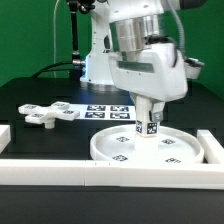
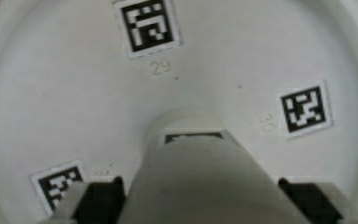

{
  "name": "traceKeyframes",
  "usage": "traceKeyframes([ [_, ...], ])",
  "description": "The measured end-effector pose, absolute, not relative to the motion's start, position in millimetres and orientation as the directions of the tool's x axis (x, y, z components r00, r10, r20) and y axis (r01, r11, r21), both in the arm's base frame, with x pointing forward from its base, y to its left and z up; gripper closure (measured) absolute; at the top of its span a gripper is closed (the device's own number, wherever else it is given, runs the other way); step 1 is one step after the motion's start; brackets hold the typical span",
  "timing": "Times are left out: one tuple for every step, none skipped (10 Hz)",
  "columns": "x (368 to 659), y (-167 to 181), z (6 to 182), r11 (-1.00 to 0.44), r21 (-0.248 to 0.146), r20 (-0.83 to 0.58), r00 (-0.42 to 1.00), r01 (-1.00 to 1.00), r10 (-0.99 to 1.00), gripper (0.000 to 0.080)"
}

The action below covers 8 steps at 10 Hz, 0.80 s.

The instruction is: Assemble round table

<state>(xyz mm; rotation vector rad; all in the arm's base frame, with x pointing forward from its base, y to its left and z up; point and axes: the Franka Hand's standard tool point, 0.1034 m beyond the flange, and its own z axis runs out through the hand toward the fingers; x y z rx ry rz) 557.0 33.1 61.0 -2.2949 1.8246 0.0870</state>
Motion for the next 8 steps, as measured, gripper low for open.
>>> traceKeyframes([
  [557.7,32.6,61.1,-0.086,-0.118,-0.2,0.108,-0.989,-0.974,0.0386],
  [557.8,33.3,61.1,0.042,-0.099,-0.227,-0.018,-0.994,-0.974,0.0386],
  [558.6,31.1,60.6,0.139,-0.097,-0.246,-0.112,-0.985,-0.963,0.0386],
  [559.9,29.5,60.1,0.19,-0.104,-0.26,-0.157,-0.976,-0.953,0.0386],
  [559.8,29.8,60.0,0.308,-0.08,-0.29,-0.273,-0.948,-0.917,0.0386],
  [559.7,30.1,60.0,0.364,-0.065,-0.305,-0.329,-0.929,-0.894,0.0386],
  [559.6,31.3,59.9,0.381,-0.058,-0.307,-0.347,-0.923,-0.886,0.0382],
  [559.4,31.9,59.8,0.394,-0.053,-0.308,-0.36,-0.918,-0.881,0.0382],
])
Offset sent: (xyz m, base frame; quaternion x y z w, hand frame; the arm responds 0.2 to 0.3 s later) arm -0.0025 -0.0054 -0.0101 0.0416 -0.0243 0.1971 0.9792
